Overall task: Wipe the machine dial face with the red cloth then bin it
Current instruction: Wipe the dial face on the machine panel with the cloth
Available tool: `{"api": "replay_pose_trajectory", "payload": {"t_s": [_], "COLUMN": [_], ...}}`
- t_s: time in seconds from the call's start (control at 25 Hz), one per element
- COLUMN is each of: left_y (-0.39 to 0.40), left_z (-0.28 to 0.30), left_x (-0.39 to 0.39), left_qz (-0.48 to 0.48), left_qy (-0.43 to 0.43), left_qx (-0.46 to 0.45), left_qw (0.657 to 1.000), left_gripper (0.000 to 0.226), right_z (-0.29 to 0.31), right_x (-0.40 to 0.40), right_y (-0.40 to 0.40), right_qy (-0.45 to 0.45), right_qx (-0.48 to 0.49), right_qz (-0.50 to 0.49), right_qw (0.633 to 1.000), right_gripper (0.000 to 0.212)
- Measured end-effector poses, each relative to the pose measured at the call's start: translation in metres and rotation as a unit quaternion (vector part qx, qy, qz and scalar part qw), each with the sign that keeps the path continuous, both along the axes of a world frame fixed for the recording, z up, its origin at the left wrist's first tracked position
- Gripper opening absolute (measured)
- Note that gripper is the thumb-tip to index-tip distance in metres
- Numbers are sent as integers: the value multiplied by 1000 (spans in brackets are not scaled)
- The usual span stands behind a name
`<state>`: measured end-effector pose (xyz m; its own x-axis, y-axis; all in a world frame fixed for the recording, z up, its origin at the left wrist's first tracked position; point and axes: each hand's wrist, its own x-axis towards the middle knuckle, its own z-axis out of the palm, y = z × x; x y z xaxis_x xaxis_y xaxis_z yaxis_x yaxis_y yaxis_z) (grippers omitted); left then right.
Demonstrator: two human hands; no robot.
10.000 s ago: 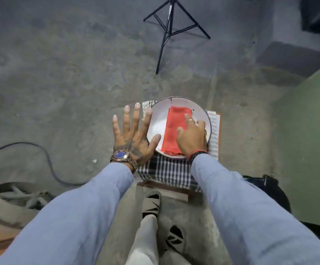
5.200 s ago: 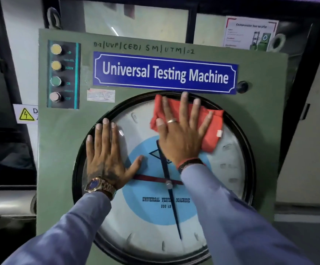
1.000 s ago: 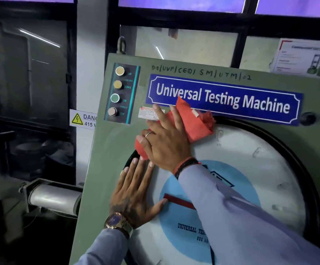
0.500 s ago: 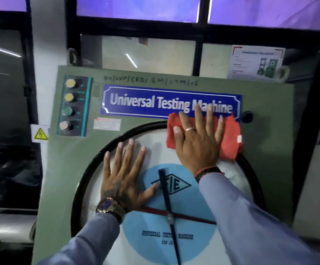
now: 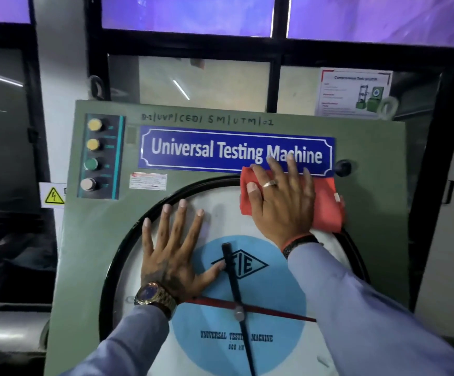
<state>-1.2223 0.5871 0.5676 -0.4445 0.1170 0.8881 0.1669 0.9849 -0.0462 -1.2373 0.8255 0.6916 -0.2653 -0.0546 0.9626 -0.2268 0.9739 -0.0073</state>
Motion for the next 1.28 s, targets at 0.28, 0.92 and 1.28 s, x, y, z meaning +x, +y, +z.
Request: {"api": "replay_pose_trajectory", "payload": {"t_s": [0.28, 0.92, 1.28], "left_y": [-50, -8, 12], "left_z": [-53, -2, 27], "left_x": [24, 1, -3], "left_qz": [-2, -18, -25], "left_qy": [6, 22, 21], "left_qx": [44, -3, -29], "left_qw": [999, 1000, 999], "left_gripper": [117, 108, 106], "right_z": [7, -17, -97], "right_x": [5, -6, 13], "right_y": [-127, -12, 64], "right_qy": [-29, 16, -32], "right_qx": [213, -36, -147], "right_qz": [104, -26, -94], "right_qw": [971, 999, 984], "right_gripper": [49, 57, 102]}}
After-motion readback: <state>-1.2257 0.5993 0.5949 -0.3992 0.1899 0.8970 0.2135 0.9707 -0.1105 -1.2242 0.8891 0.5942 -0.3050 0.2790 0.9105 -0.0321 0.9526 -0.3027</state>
